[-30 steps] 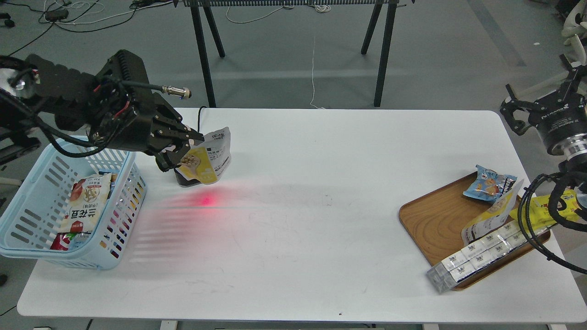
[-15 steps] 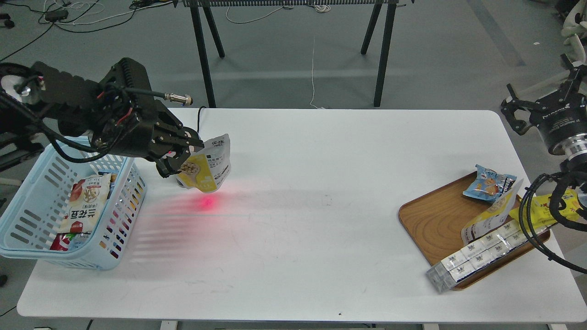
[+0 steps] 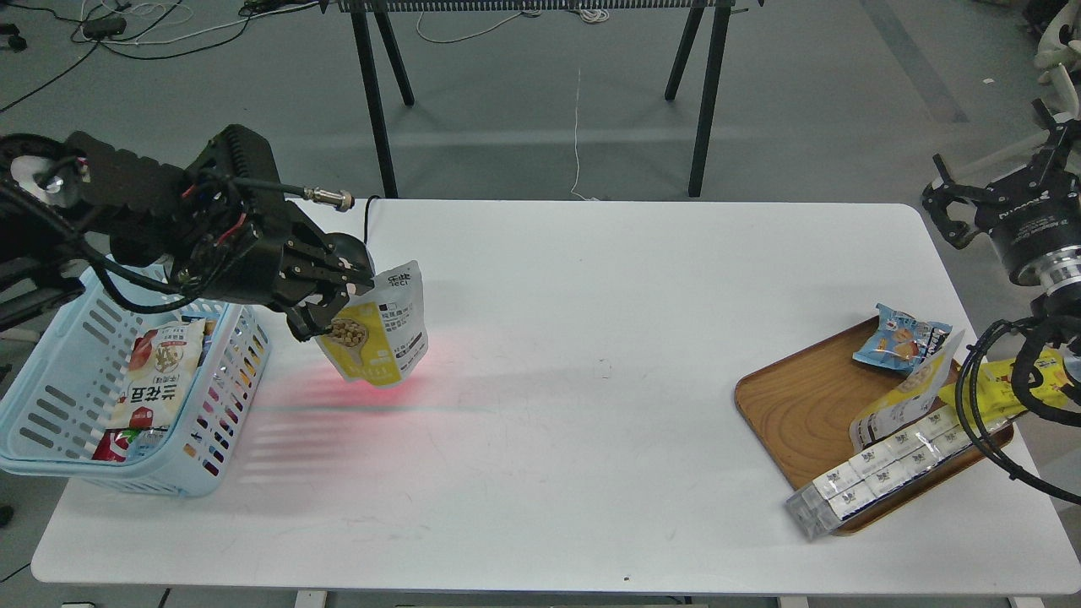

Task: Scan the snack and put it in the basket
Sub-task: 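Move the bag over the blue basket and release it inside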

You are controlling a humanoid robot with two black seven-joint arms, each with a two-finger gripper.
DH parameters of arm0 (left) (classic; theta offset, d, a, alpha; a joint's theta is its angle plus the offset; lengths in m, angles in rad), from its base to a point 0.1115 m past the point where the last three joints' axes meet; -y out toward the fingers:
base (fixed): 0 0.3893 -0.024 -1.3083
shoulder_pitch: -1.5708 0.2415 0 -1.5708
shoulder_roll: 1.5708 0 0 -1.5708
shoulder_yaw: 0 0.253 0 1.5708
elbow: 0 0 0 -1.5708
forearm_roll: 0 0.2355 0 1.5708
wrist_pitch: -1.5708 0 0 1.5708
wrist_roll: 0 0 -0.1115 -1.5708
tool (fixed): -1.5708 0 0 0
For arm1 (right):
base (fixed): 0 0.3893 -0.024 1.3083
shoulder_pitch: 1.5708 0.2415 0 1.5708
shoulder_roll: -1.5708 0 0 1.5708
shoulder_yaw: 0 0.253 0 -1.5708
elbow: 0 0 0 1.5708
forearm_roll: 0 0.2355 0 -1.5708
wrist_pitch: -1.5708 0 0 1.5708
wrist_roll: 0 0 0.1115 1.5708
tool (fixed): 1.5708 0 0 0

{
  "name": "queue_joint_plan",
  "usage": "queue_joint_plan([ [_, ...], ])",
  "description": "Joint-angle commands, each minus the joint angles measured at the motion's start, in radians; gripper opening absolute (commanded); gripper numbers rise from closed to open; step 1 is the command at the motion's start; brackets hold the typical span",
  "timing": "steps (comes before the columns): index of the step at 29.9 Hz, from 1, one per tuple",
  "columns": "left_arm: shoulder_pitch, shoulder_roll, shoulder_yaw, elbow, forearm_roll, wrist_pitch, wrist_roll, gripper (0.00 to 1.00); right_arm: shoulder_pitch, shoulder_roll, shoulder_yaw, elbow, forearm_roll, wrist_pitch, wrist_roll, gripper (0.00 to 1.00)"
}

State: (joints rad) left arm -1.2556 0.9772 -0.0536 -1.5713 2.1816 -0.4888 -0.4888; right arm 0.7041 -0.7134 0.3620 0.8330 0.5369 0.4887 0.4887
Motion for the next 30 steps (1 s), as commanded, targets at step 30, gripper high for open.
queue_joint_plan([
  [30,0.015,0.531,-0.062,0.0,0.0,0.199,0.0,0.02,0.012,0.011,0.0,-0.008,0.0,0.0,0.0,0.99],
])
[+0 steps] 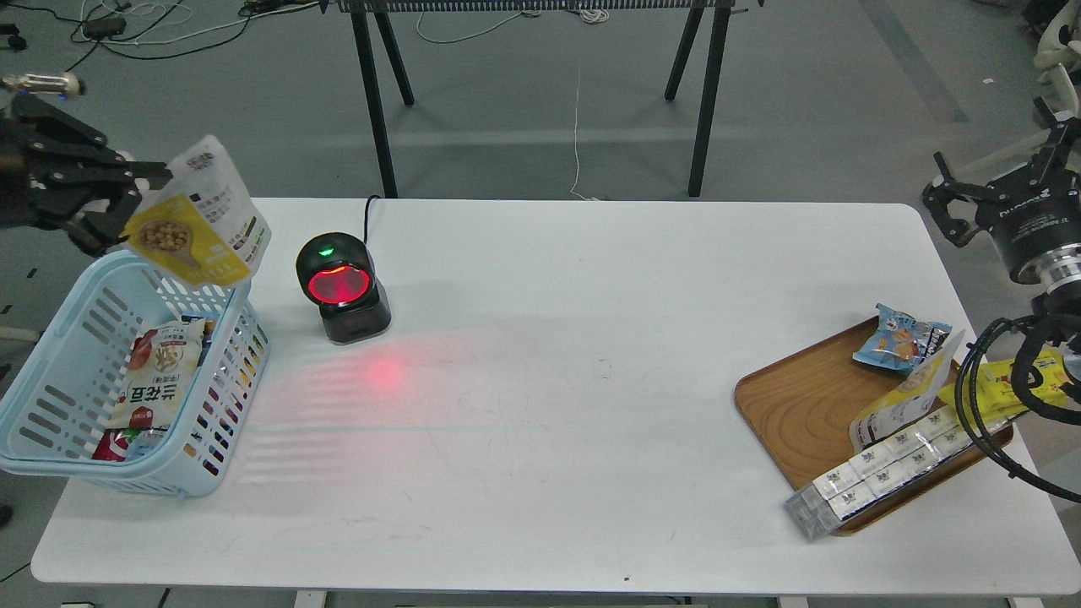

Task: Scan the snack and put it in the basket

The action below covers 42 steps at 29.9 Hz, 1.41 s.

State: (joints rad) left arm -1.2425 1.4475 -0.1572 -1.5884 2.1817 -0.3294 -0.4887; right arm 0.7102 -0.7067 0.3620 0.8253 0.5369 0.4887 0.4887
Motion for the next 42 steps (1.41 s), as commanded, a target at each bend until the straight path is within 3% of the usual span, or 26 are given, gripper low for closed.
queue_joint_plan([
  [1,0.002,0.082,0.062,0.025,0.0,0.058,0.0,0.02,0.009,0.004,0.0,0.0,-0.002,0.0,0.0,0.99],
  [9,0.002,0.154,0.252,0.031,0.0,0.242,0.0,0.05,0.032,0.006,0.0,0.0,-0.037,0.0,0.0,0.99],
  [14,0.002,0.156,0.294,0.076,0.0,0.248,0.0,0.3,0.041,-0.007,-0.002,-0.002,-0.041,0.0,0.0,0.99],
  [16,0.0,0.151,0.294,0.077,0.0,0.25,0.0,0.58,0.041,-0.008,-0.002,-0.003,-0.054,0.0,0.0,0.99],
  [18,-0.001,0.146,0.292,0.077,0.0,0.266,0.0,0.76,0.041,-0.008,-0.002,-0.003,-0.06,0.0,0.0,0.99],
  [20,-0.009,0.13,0.283,0.079,-0.009,0.277,0.0,0.83,0.041,-0.008,-0.002,-0.003,-0.06,0.0,0.0,0.99],
  [23,-0.018,0.088,0.231,0.09,-0.272,0.27,0.0,0.91,0.041,-0.007,-0.002,-0.002,-0.06,0.0,0.0,0.99],
  [29,-0.018,-0.08,0.076,0.189,-0.745,0.17,0.0,0.94,0.055,-0.007,0.0,-0.003,-0.06,0.0,0.0,0.99],
  [33,-0.018,-0.202,0.012,0.274,-1.076,0.155,0.0,0.95,0.089,-0.01,0.0,-0.006,-0.06,0.0,0.0,0.99],
  [38,-0.017,-0.387,-0.048,0.451,-1.495,0.151,0.0,0.99,0.129,-0.007,0.012,-0.071,-0.06,0.0,0.0,0.99],
  [42,-0.008,-0.53,-0.056,0.618,-1.664,0.142,0.0,0.99,0.13,0.003,0.086,-0.112,-0.06,0.0,0.0,0.99],
])
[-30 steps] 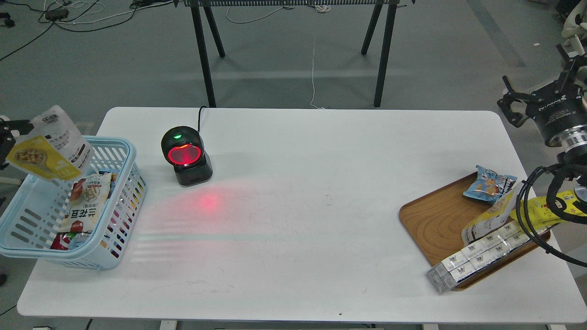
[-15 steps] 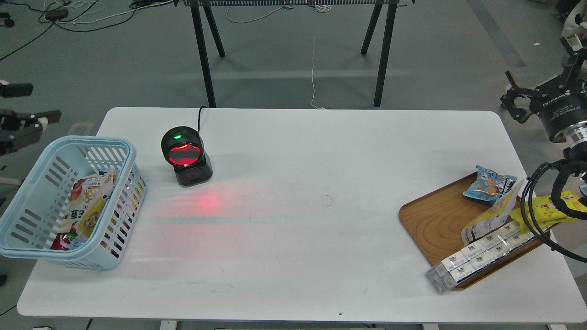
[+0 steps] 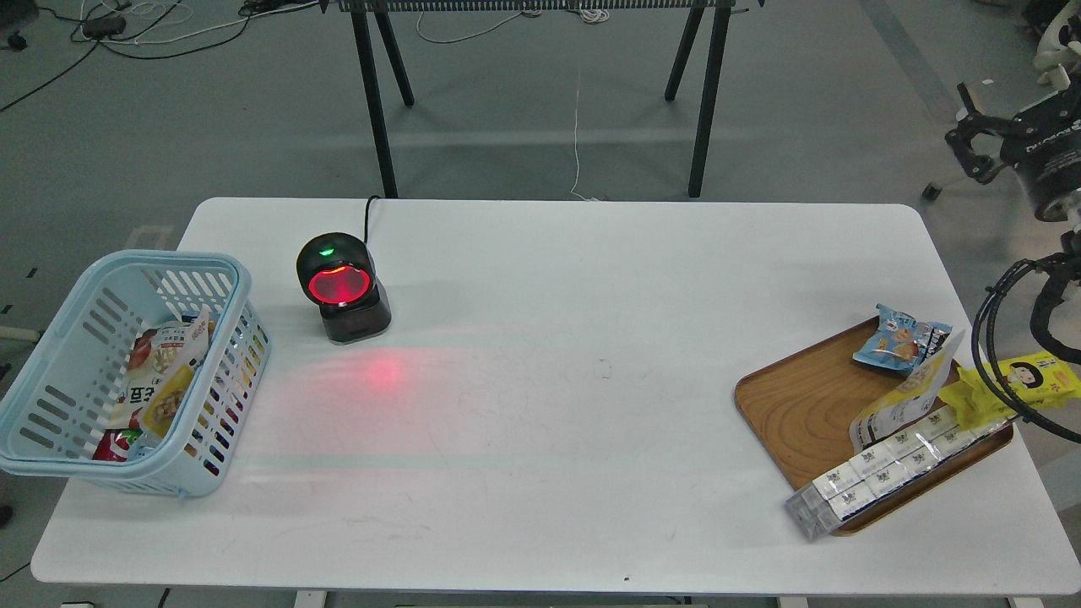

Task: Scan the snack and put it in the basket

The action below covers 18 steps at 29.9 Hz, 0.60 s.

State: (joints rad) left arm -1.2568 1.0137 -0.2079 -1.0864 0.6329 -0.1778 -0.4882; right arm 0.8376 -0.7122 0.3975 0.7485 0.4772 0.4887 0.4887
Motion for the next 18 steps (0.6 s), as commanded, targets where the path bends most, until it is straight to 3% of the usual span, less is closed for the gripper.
queue_joint_plan([
  [1,0.01,-0.139,-0.007,0.164,-0.148,-0.02,-0.001,0.99,0.006,0.008,0.06,-0.049,0.001,0.0,0.0,0.99],
  [7,0.05,-0.323,-0.007,0.463,-0.482,-0.153,-0.001,0.99,0.041,0.019,0.089,-0.089,0.001,0.0,0.0,0.99],
  [12,0.071,-0.527,-0.021,0.753,-0.735,-0.293,-0.001,0.99,0.046,0.121,0.095,-0.196,0.006,0.0,-0.002,0.99],
  [16,0.083,-0.676,-0.103,0.908,-0.8,-0.311,-0.001,0.99,0.054,0.238,0.188,-0.326,0.012,0.0,-0.111,0.99],
  [18,0.097,-0.713,-0.18,0.927,-0.808,-0.311,-0.001,0.99,0.055,0.298,0.245,-0.369,0.012,0.0,-0.16,0.99],
])
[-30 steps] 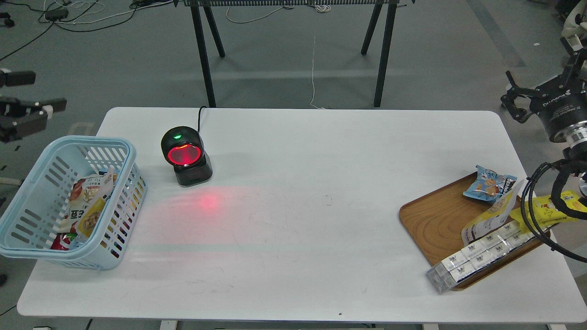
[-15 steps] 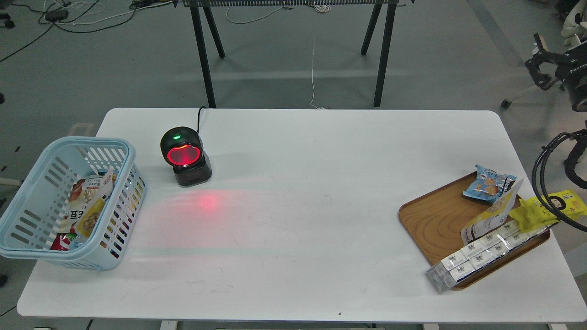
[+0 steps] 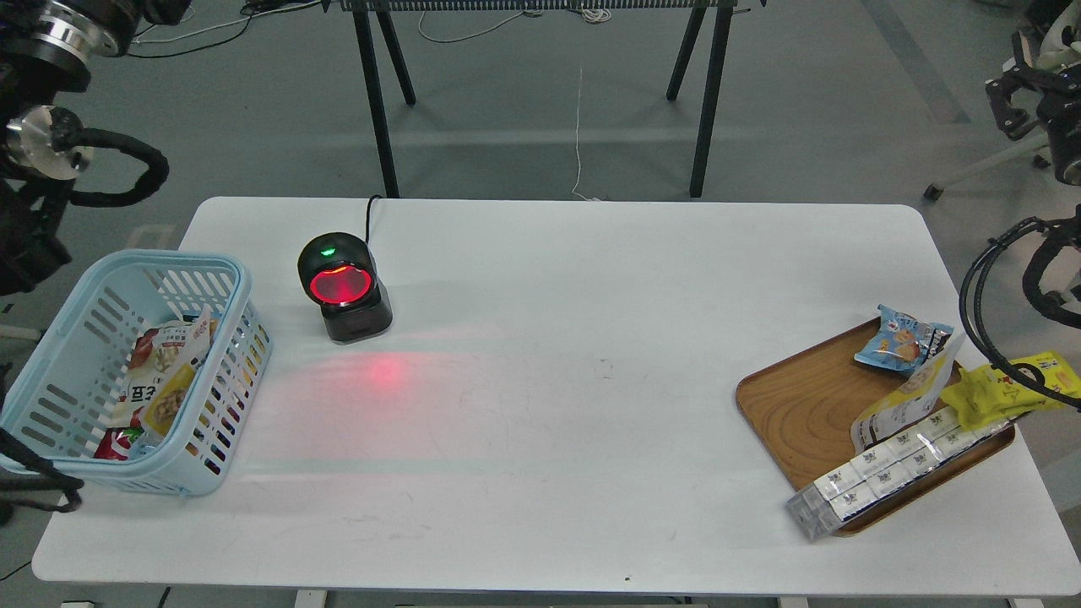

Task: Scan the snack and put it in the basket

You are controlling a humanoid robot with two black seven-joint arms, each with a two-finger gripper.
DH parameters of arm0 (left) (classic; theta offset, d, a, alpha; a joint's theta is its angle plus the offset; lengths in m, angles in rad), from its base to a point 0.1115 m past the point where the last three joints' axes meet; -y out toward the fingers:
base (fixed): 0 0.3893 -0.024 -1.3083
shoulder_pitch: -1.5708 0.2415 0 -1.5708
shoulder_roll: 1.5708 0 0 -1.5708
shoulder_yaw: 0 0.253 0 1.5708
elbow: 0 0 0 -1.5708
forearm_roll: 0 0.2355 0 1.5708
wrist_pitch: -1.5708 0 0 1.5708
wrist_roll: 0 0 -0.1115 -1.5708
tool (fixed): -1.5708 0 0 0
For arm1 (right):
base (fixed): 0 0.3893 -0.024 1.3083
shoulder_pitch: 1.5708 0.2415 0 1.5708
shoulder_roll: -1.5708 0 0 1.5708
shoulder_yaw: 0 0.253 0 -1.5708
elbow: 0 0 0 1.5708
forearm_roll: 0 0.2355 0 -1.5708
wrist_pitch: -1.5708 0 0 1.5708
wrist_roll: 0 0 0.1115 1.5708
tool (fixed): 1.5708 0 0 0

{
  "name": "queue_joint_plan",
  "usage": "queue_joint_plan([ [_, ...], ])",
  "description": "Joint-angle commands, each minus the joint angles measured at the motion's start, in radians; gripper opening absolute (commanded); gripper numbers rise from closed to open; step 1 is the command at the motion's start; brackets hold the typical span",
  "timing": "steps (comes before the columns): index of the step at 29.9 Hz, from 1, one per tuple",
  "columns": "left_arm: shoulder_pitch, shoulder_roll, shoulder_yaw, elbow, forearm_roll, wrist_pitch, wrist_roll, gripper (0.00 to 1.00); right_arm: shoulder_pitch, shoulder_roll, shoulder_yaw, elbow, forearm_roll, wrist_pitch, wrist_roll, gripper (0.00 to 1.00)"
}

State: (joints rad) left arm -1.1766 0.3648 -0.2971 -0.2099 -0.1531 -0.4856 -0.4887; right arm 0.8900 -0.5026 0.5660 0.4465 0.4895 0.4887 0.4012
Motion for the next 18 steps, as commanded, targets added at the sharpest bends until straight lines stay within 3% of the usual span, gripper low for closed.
queue_joint_plan([
  [1,0.028,-0.076,-0.13,0.05,-0.022,-0.003,0.018,0.99,0.003,0.108,0.099,-0.089,0.0,0.0,-0.091,0.99],
  [3,0.057,-0.093,-0.209,0.05,-0.022,-0.003,0.082,0.99,0.003,0.15,0.12,-0.121,-0.002,0.0,-0.114,0.99],
  [5,0.078,-0.107,-0.256,0.05,-0.022,-0.003,0.117,0.99,0.004,0.191,0.118,-0.143,-0.003,0.0,-0.119,0.99],
  [18,0.147,-0.147,-0.267,-0.002,-0.022,-0.003,0.122,1.0,0.009,0.214,0.112,-0.144,-0.012,0.0,-0.116,0.99],
])
